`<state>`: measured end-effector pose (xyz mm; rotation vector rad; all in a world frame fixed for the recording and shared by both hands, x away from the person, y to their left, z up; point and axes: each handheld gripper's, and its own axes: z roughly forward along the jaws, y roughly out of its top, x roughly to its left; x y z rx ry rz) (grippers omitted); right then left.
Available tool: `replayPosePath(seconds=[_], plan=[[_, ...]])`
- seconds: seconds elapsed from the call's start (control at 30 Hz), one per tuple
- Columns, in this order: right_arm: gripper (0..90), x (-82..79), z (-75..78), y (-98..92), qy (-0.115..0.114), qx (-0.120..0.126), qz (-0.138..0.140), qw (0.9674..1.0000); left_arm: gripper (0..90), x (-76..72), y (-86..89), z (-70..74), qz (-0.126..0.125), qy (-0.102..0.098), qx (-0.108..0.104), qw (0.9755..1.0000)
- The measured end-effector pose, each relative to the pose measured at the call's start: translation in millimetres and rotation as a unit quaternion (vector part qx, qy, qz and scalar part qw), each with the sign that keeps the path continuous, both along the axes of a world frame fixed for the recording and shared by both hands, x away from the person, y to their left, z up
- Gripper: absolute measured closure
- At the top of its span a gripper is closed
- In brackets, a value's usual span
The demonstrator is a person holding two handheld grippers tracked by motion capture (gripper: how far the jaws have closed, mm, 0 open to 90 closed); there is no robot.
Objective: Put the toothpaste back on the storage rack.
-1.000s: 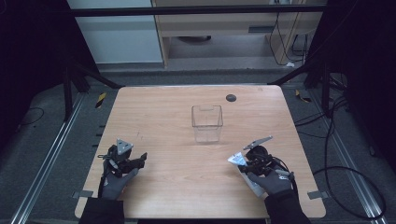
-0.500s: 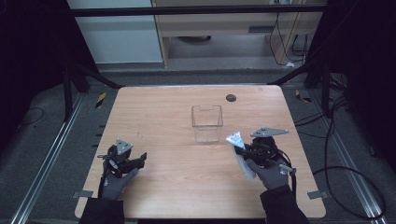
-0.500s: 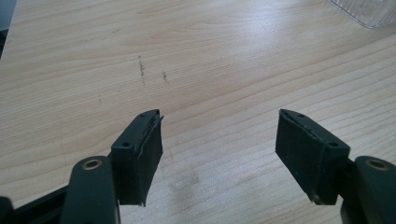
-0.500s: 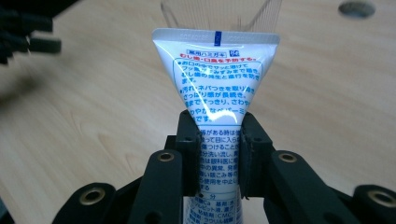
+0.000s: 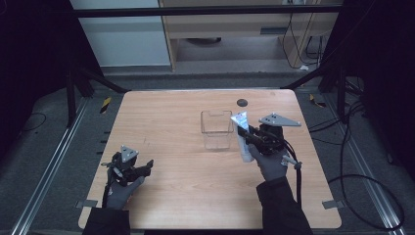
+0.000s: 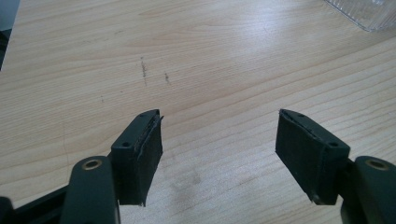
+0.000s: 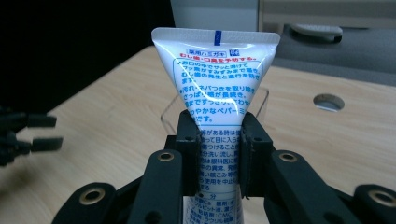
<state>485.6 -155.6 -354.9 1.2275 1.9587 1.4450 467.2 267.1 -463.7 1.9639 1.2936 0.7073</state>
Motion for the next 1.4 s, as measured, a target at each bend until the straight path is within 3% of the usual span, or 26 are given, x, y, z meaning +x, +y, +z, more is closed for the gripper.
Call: replayPosePath(seconds=[0.13, 0.47, 1.03, 1.4], plan=[[73.5, 7.3, 5.7, 3.4, -0.024, 0.023, -0.015, 0.9993, 30.8, 0.4, 0.2, -0.2, 0.0, 0.0, -0.001, 1.0], [73.2, 27.8, 17.3, 18.9, -0.057, 0.055, -0.042, 0.9959, 30.8, 0.2, 0.4, 0.2, 0.001, -0.001, -0.002, 1.0], [72.9, 68.1, 10.5, 42.2, -0.079, 0.085, -0.079, 0.9901, 30.8, 0.8, 2.6, 0.3, 0.003, -0.001, -0.005, 1.0], [72.7, 86.7, -3.3, 52.9, -0.075, 0.085, -0.092, 0.9893, 30.8, 1.1, 3.0, 0.3, 0.003, 0.0, -0.008, 1.0]])
